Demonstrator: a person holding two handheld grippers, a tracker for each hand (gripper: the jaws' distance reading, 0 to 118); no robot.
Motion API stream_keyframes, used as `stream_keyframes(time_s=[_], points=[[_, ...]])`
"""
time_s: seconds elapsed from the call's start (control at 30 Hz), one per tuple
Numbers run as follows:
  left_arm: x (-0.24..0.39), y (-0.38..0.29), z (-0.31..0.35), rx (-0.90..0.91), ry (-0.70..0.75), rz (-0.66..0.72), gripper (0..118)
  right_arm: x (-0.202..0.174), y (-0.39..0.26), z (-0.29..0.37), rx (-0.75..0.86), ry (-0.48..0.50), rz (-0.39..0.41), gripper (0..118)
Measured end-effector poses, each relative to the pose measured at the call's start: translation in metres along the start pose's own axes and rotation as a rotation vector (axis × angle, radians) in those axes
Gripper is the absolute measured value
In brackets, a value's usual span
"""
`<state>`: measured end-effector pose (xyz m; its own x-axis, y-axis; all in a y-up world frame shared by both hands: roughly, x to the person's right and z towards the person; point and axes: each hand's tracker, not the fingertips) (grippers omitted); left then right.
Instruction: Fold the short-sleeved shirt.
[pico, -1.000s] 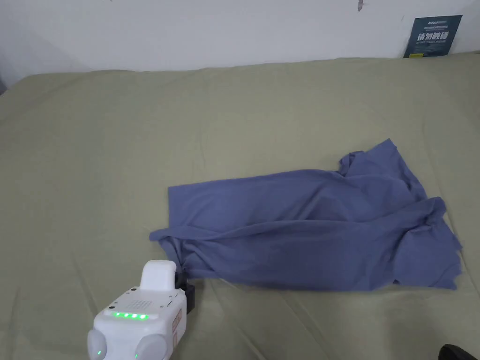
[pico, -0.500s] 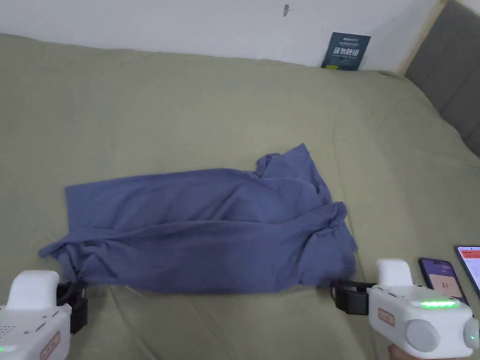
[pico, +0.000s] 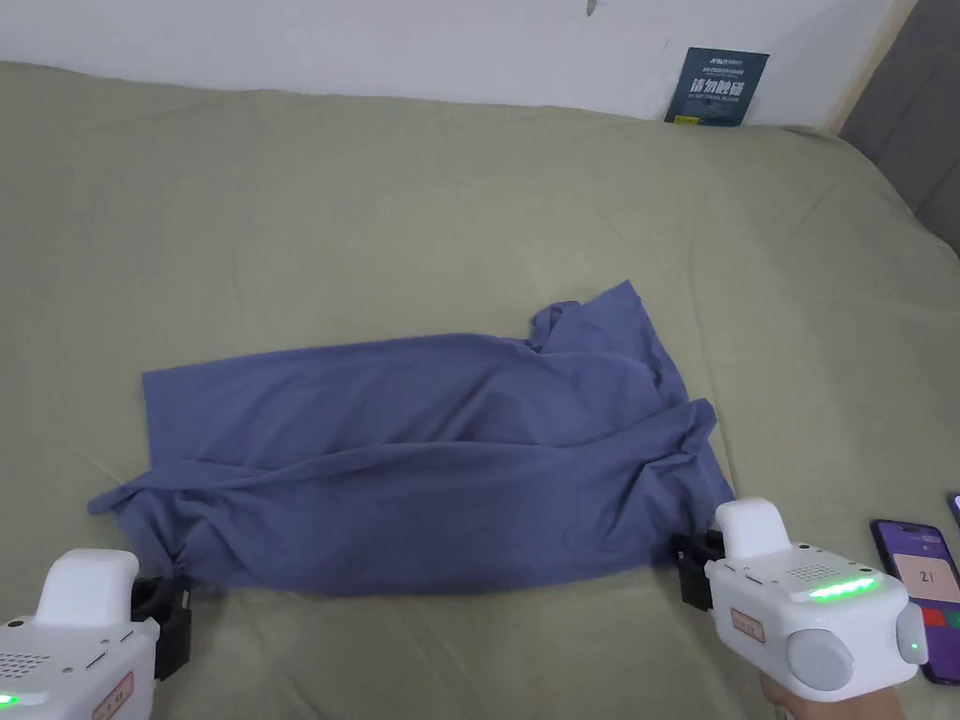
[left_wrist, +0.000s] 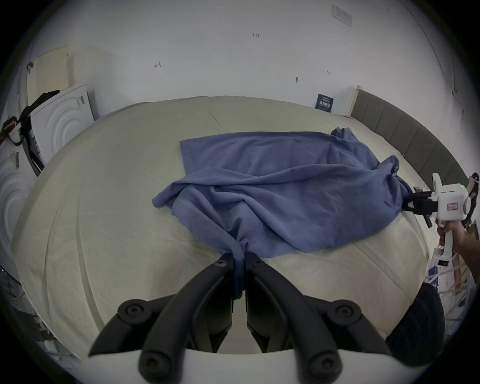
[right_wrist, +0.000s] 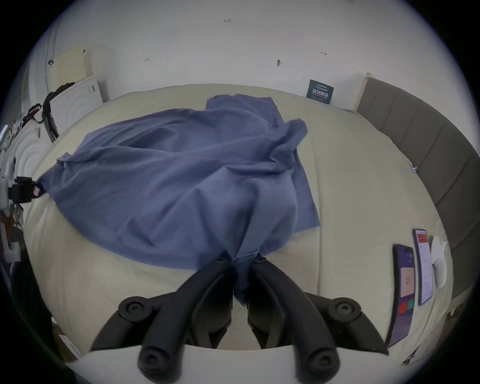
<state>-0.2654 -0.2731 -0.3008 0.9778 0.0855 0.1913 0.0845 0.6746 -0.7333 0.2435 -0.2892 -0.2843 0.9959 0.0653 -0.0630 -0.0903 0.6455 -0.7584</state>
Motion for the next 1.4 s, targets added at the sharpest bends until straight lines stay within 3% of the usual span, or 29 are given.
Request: stream_keyframes(time_s=[0.4, 0.67, 0.83, 0.9, 0.93, 0.97, 1.0, 1.03, 1.07, 1.17, 1.27, 1.33, 1.4], points=[[-0.022, 0.001, 0.061, 0.01, -0.05, 0.003, 4, -0.006, -0.012, 0.08, 0.027, 0.133, -0.145, 8], [-0.045, -0.031, 0.14, 0.022, 0.031, -0.063, 4, -0.042, -0.051, 0.163, 0.037, 0.173, -0.15, 8], [-0.061, -0.07, 0.144, -0.041, 0.045, -0.02, 4, -0.055, -0.087, 0.172, 0.006, 0.157, -0.151, 8], [-0.063, -0.086, 0.133, -0.062, 0.003, 0.052, 7, -0.057, -0.1, 0.162, -0.034, 0.152, -0.19, 10], [-0.062, -0.092, 0.127, -0.078, 0.01, 0.079, 27, -0.059, -0.106, 0.16, -0.029, 0.132, -0.213, 21], [-0.059, -0.096, 0.129, -0.062, 0.024, 0.085, 63, -0.059, -0.11, 0.158, -0.002, 0.12, -0.231, 42], [-0.055, -0.097, 0.136, -0.036, 0.046, 0.085, 99, -0.061, -0.11, 0.163, 0.015, 0.1, -0.238, 67], [-0.052, -0.096, 0.144, -0.018, 0.043, 0.06, 118, -0.063, -0.11, 0.172, 0.041, 0.079, -0.23, 96], [-0.047, -0.092, 0.157, 0.001, 0.053, 0.038, 118, -0.066, -0.108, 0.187, 0.104, 0.061, -0.199, 108], [-0.028, -0.087, 0.22, 0.311, 0.154, -0.014, 118, -0.082, -0.103, 0.252, 0.442, -0.031, -0.151, 112], [-0.008, -0.091, 0.277, 0.74, 0.195, -0.006, 118, -0.096, -0.098, 0.307, 0.715, -0.067, -0.141, 114], [-0.002, -0.086, 0.292, 0.859, 0.202, 0.006, 118, -0.102, -0.091, 0.324, 0.762, -0.092, -0.135, 118], [0.0, -0.081, 0.302, 0.861, 0.191, 0.003, 118, -0.105, -0.083, 0.331, 0.77, -0.095, -0.107, 118]])
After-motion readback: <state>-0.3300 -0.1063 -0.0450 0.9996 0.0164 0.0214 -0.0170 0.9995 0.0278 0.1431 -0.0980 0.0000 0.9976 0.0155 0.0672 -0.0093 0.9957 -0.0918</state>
